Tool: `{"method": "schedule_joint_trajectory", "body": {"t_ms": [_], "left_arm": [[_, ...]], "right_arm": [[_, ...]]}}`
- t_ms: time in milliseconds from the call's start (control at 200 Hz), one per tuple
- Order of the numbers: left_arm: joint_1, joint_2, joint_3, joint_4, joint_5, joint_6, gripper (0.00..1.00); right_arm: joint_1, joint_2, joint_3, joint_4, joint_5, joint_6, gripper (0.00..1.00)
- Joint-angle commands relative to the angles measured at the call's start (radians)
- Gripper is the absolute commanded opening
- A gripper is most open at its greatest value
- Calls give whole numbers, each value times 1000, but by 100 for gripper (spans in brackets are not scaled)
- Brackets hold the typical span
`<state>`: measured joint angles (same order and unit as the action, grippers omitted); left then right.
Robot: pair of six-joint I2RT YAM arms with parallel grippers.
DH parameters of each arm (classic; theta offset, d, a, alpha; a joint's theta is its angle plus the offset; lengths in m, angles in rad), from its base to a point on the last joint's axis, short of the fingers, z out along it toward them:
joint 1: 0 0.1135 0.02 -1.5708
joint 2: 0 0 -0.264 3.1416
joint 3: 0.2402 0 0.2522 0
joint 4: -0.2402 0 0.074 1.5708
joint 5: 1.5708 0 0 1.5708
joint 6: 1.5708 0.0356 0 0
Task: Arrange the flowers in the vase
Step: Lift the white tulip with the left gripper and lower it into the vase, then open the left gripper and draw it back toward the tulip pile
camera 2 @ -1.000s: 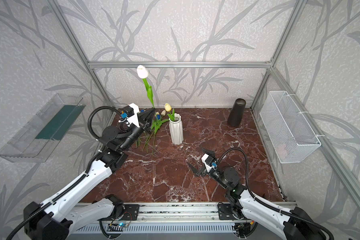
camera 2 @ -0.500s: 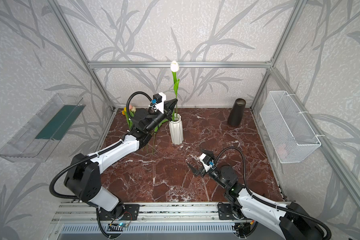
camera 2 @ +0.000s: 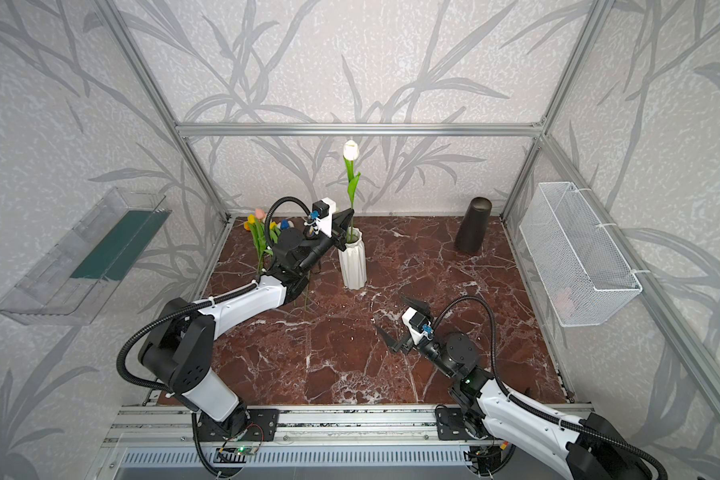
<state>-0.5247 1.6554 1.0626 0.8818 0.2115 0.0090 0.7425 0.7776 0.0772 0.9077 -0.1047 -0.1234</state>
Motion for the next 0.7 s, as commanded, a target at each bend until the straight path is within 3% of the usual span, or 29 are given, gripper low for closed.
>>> {"method": "schedule_joint_trajectory", "body": {"t_ms": [0, 140, 515, 695], "left_arm": [[-4, -30, -34, 45, -23, 25, 0], [-5, -64, -77, 23, -13, 35, 22], [-4, -318, -168, -196, -106, 86, 31], [18, -464, -194, -444, -294, 18, 38]], "right_arm": [[5, 5, 8, 20, 11, 3, 99], [5, 14, 8, 24, 13, 2, 99], [5, 25, 9, 27, 10, 0, 99], [5, 29, 11, 27, 8, 2, 99]]}}
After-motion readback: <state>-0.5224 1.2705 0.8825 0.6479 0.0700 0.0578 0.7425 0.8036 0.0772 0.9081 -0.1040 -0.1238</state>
